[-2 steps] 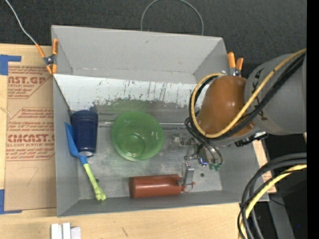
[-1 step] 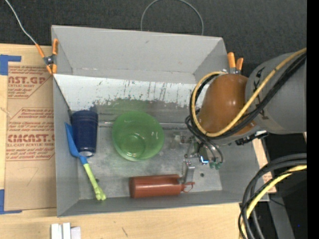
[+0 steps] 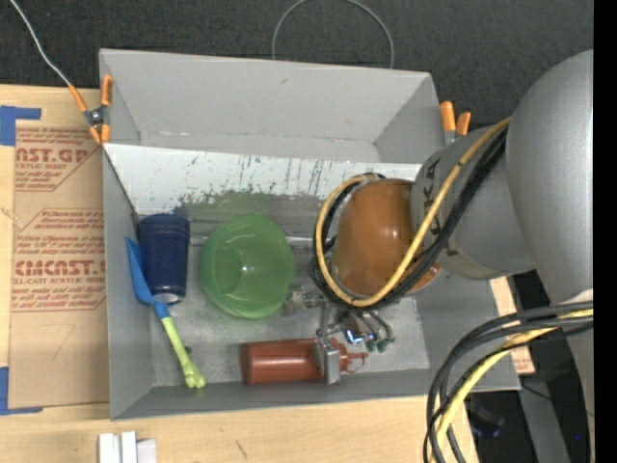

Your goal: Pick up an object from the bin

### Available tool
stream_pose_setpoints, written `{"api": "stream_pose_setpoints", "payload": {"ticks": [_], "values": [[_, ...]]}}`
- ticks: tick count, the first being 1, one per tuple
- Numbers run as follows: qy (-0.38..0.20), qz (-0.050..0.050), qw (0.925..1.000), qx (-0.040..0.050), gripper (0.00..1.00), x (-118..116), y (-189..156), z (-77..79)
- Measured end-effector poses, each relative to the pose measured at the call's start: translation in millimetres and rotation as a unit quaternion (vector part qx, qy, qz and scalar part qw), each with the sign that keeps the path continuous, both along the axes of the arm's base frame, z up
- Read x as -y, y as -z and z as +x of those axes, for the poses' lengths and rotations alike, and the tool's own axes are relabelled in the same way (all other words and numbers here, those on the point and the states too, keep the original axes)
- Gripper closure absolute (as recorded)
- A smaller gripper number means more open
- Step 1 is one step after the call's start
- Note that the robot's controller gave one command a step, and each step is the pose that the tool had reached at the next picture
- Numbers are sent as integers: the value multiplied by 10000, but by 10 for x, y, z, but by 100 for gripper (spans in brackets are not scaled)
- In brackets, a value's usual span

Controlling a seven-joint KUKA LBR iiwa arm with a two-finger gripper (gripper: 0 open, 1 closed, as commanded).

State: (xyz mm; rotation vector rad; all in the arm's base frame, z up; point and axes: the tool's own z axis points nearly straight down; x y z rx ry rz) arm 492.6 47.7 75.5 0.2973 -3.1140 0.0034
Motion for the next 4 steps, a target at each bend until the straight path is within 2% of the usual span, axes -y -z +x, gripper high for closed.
{"api": "stream_pose_setpoints", "payload": {"ticks": [1, 2, 3, 4], "values": [[952, 4, 9954, 70, 0, -254, -22, 18], [-2169, 36, 9762, 22, 100, -690, 11, -99], [-2171, 36, 9761, 24, 100, -690, 11, -98], [-2984, 45, 9543, 131, 100, -1123, -295, -56]]}}
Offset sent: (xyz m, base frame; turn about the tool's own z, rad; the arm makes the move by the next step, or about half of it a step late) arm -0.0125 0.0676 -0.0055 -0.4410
